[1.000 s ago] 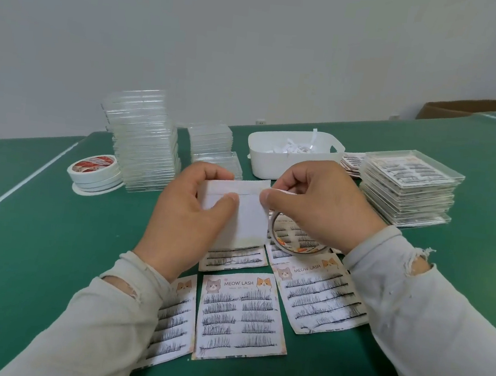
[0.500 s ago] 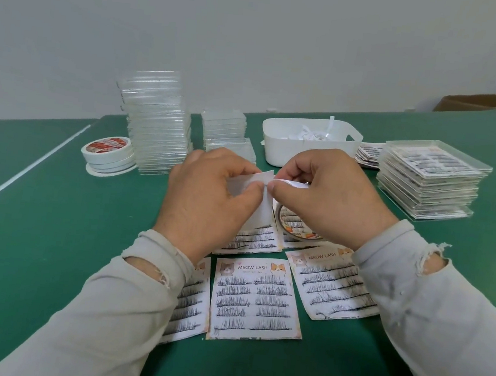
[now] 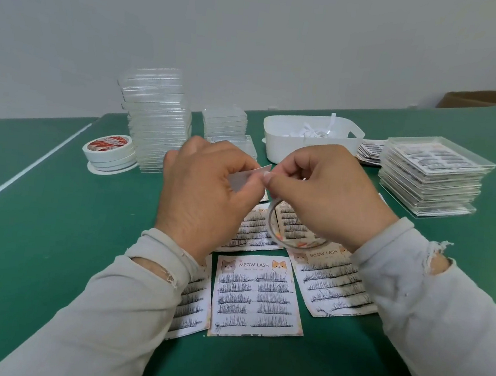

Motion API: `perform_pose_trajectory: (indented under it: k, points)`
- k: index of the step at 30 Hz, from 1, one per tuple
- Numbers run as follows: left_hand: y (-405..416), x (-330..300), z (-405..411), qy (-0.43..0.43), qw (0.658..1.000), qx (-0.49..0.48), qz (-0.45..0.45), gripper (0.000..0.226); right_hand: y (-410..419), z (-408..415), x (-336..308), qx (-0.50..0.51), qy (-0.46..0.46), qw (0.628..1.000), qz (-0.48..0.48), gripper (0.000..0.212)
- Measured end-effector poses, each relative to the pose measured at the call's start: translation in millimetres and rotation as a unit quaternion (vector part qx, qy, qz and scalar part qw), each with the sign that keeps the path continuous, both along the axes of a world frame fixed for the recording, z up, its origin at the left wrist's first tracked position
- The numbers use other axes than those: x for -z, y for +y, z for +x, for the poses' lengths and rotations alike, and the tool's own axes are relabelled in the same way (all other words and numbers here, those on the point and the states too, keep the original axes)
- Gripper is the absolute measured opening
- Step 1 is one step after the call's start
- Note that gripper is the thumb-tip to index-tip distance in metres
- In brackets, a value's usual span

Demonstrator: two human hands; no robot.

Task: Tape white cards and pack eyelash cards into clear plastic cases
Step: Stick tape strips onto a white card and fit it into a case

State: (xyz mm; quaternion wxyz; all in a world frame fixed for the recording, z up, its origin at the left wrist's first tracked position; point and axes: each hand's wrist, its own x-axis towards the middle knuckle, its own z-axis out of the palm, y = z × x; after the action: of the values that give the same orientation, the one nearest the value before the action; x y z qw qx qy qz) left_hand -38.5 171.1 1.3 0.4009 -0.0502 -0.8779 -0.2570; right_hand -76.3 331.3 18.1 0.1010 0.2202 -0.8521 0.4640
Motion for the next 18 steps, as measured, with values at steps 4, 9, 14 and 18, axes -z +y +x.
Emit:
perform_pose_trajectory:
  k: [4,9,14,18]
  points:
    - [-6.0,-0.8,-0.4,0.006,0.998,-0.009,-0.055,0.013,5.6,4.4,-7.1,-0.114,-0.139,0.975,-0.129,0.015]
    - [-21.2,-9.6,-2.5,-0.058,0.975,0.089,0.195,0.018,14.6,-3.6,-11.4,-0.159,-0.209,0.95,-0.169,0.017]
    - [-20.6,-12.3,-1.3,-0.128,0.935,0.183,0.275,0.009,13.2,-2.1,-6.6,-0.139,-0.138,0.975,-0.1,0.007]
    - [-16.1,-9.9,-2.1,-0.117,0.923,0.179,0.319,0.014,10.1,-2.5,-2.3,-0.155,-0.136,0.975,-0.087,0.008]
